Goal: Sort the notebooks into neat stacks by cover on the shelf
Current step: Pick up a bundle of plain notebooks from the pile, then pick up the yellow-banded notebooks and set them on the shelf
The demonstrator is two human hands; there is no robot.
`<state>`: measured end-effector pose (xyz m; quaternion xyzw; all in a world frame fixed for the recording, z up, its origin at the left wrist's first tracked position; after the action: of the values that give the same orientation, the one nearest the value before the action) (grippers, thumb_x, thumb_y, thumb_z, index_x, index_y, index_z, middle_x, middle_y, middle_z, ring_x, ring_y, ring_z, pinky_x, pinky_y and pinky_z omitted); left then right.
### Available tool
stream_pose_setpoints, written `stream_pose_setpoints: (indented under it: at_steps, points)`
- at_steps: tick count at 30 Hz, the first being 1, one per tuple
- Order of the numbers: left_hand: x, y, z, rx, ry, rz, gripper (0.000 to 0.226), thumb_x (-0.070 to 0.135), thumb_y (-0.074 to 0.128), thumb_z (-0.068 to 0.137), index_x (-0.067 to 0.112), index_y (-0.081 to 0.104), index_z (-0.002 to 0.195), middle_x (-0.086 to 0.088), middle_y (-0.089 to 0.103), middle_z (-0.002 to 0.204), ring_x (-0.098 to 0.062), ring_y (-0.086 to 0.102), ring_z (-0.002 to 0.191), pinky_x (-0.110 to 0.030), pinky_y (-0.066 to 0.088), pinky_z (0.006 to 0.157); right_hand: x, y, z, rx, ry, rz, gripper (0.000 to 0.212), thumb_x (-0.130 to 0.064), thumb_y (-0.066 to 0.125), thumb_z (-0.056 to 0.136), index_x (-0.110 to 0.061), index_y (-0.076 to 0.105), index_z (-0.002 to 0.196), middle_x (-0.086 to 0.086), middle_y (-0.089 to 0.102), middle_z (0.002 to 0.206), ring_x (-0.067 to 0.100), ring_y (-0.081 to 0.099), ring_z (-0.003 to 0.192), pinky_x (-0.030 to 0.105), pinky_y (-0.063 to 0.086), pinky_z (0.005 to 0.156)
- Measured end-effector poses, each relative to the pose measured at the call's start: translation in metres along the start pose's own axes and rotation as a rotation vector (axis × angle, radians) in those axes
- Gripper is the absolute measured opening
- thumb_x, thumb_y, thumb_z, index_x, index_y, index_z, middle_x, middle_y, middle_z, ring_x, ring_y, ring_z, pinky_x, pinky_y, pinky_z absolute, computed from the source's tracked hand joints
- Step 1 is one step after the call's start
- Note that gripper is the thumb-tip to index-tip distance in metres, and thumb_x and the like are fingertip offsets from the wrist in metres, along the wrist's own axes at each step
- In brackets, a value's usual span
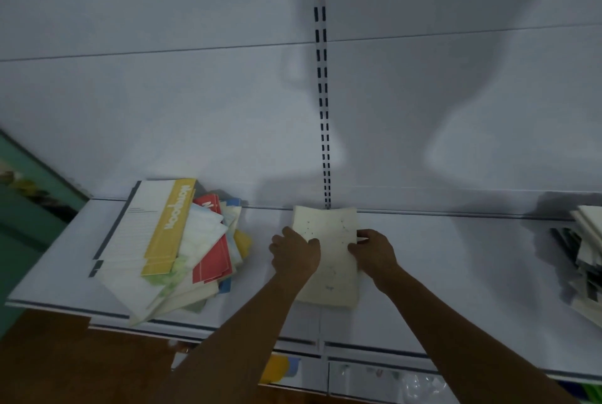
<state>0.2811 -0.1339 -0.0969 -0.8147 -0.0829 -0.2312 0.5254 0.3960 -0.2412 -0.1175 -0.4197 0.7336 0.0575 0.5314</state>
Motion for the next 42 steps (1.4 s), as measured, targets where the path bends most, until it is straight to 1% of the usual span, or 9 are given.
stream_pose_setpoints:
  at_steps: [5, 8, 15, 20, 24, 29, 31, 36, 42]
  points:
    - [-0.023, -0.016, 0.01, 0.029, -0.014, 0.027, 0.057, 0.036, 0.055, 0.088, 0.006, 0.032, 0.131, -0.018, 0.039, 0.132, -0.033, 0.037, 0.124, -0.042, 0.039, 0.097, -0.016, 0.032, 0.0, -0.055, -0.052, -0.059, 0.029, -0.012, 0.06, 0.085, -0.012, 0.066, 0.113, 0.007, 0.069, 0.109, 0.022, 0.063, 0.094, 0.037, 0.054, 0.086]
    - [-0.032, -0.015, 0.014, 0.031, 0.006, 0.046, 0.062, 0.037, 0.055, 0.087, 0.007, 0.029, 0.135, -0.018, 0.038, 0.133, -0.034, 0.036, 0.124, -0.043, 0.039, 0.098, -0.02, 0.044, -0.001, -0.056, -0.064, -0.116, 0.029, -0.012, 0.057, 0.086, -0.01, 0.066, 0.114, 0.007, 0.067, 0.107, 0.018, 0.059, 0.09, 0.025, 0.045, 0.075]
    - [-0.037, -0.01, 0.015, -0.04, 0.051, 0.068, 0.08, 0.04, 0.053, 0.088, 0.009, 0.011, 0.149, -0.019, 0.031, 0.143, -0.036, 0.03, 0.131, -0.044, 0.034, 0.104, -0.021, 0.052, -0.003, 0.0, -0.039, -0.218, 0.02, -0.006, 0.055, 0.085, 0.01, 0.066, 0.089, 0.012, 0.06, 0.076, 0.019, 0.051, 0.065, 0.023, 0.038, 0.053]
    - [-0.028, -0.019, 0.009, -0.012, 0.171, 0.088, 0.072, 0.036, 0.051, 0.09, 0.007, 0.018, 0.147, -0.017, 0.025, 0.148, -0.033, 0.028, 0.134, -0.044, 0.031, 0.11, -0.037, 0.049, -0.01, 0.046, -0.026, -0.238, 0.037, -0.013, 0.055, 0.091, 0.006, 0.054, 0.122, 0.021, 0.057, 0.122, 0.034, 0.055, 0.111, 0.036, 0.046, 0.089]
    - [-0.02, -0.047, -0.002, 0.046, 0.238, -0.041, 0.053, 0.035, 0.052, 0.09, 0.007, 0.039, 0.134, -0.012, 0.042, 0.133, -0.028, 0.043, 0.123, -0.039, 0.04, 0.1, -0.052, 0.049, -0.013, 0.096, -0.121, -0.199, 0.037, -0.019, 0.055, 0.092, -0.006, 0.054, 0.126, 0.013, 0.056, 0.127, 0.027, 0.055, 0.109, 0.026, 0.039, 0.082]
    - [-0.042, -0.117, -0.017, 0.226, 0.26, -0.119, 0.04, 0.032, 0.056, 0.09, 0.008, 0.055, 0.122, -0.011, 0.058, 0.124, -0.026, 0.054, 0.117, -0.031, 0.04, 0.1, -0.105, 0.071, -0.023, -0.027, -0.308, -0.214, 0.026, -0.017, 0.043, 0.094, -0.006, 0.053, 0.074, 0.008, 0.053, 0.071, 0.022, 0.049, 0.073, 0.027, 0.033, 0.056]
    - [-0.065, -0.151, -0.022, 0.275, 0.194, -0.116, 0.039, 0.035, 0.055, 0.091, 0.011, 0.055, 0.122, -0.01, 0.058, 0.123, -0.027, 0.055, 0.114, -0.033, 0.043, 0.095, -0.134, 0.09, -0.031, -0.099, -0.379, -0.251, 0.027, -0.019, 0.041, 0.095, -0.008, 0.048, 0.071, 0.004, 0.046, 0.065, 0.021, 0.047, 0.072, 0.026, 0.03, 0.053]
    - [-0.132, -0.221, -0.028, 0.409, 0.029, -0.091, 0.038, 0.036, 0.055, 0.089, 0.012, 0.054, 0.119, -0.01, 0.059, 0.12, -0.027, 0.056, 0.112, -0.034, 0.047, 0.092, -0.199, 0.153, -0.067, -0.216, -0.683, -0.342, 0.026, -0.026, 0.045, 0.095, -0.007, 0.063, 0.092, 0.005, 0.061, 0.09, 0.025, 0.059, 0.092, 0.027, 0.039, 0.076]
    - [-0.2, -0.272, -0.032, 0.488, -0.095, -0.109, 0.037, 0.037, 0.053, 0.09, 0.014, 0.054, 0.119, -0.007, 0.059, 0.12, -0.026, 0.056, 0.111, -0.034, 0.046, 0.09, -0.247, 0.23, -0.105, -0.313, -0.89, -0.439, 0.033, -0.037, 0.048, 0.092, -0.015, 0.065, 0.11, 0.009, 0.066, 0.104, 0.024, 0.062, 0.095, 0.029, 0.044, 0.079]
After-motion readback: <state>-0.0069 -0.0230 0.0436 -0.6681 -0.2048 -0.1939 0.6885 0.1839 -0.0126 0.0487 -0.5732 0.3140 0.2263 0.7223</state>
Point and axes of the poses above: each hand's wrist, its own z-axis towards the middle knuckle, its own y-axis out of the palm, x = y × z, the point moved 3 cm from there along z, towards the middle knuckle
